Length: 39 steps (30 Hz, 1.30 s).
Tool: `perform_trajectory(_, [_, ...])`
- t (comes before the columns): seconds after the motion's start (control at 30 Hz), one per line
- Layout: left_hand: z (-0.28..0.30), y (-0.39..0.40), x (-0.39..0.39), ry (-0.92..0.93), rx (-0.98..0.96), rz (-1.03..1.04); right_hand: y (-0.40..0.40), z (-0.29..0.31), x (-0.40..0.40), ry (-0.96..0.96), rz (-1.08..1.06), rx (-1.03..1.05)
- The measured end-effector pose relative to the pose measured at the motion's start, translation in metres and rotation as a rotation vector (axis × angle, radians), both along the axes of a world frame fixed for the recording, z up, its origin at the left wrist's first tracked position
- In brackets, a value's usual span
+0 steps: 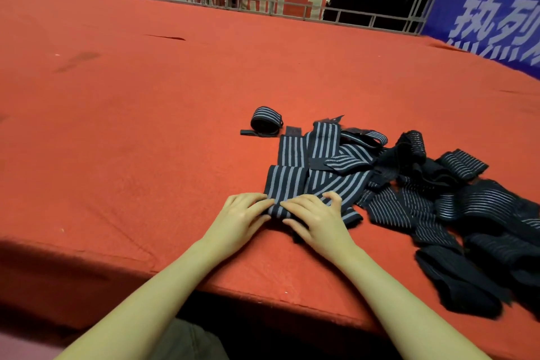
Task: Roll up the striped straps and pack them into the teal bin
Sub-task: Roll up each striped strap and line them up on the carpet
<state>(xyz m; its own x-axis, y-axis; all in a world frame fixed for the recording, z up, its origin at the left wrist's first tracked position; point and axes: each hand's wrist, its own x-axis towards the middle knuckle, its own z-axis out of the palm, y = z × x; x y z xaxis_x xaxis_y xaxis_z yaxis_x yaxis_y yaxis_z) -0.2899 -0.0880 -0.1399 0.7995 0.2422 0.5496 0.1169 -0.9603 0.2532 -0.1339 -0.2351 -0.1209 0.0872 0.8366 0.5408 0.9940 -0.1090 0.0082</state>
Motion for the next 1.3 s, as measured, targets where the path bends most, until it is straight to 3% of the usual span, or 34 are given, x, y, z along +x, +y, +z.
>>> perform_trajectory(0.2, [0.046, -0.001, 0.0, -0.167, -0.003, 0.007, 0.012, 0.029, 0.0, 0.321, 0.114, 0.217])
perform_trajectory(0.3, [0.047, -0.001, -0.01, -0.148, -0.015, -0.054, 0.01, 0.037, 0.0, 0.446, 0.161, 0.103])
perform_trajectory(0.4, [0.029, -0.002, -0.02, -0.021, 0.02, -0.033, 0.009, 0.029, -0.005, 0.374, 0.06, -0.181])
perform_trajectory(0.53, [0.016, -0.007, -0.022, 0.253, -0.073, 0.062, 0.005, 0.02, -0.008, 0.096, -0.12, -0.455])
perform_trajectory(0.63, [0.012, -0.01, -0.023, 0.424, -0.089, 0.073, 0.001, 0.017, -0.01, 0.127, -0.079, -0.578])
perform_trajectory(0.77, [0.013, -0.018, -0.022, 0.402, -0.069, 0.103, -0.004, 0.016, -0.002, 0.248, 0.0, -0.547])
perform_trajectory(0.87, [0.012, -0.023, -0.02, 0.339, -0.042, 0.1, -0.009, 0.006, -0.001, 0.304, 0.003, -0.337])
perform_trajectory(0.97, [0.015, -0.025, -0.01, 0.238, 0.014, 0.105, -0.014, 0.006, 0.009, 0.351, -0.133, -0.144])
perform_trajectory(1.03, [0.02, -0.028, 0.002, 0.188, 0.012, 0.097, -0.022, 0.008, 0.02, 0.321, -0.209, -0.22])
perform_trajectory(1.13, [0.024, -0.035, 0.022, 0.257, -0.021, 0.046, -0.035, 0.002, 0.03, 0.182, -0.216, -0.396])
perform_trajectory(1.3, [0.021, -0.032, 0.052, 0.406, -0.004, 0.11, -0.035, 0.005, 0.043, 0.112, -0.203, -0.352])
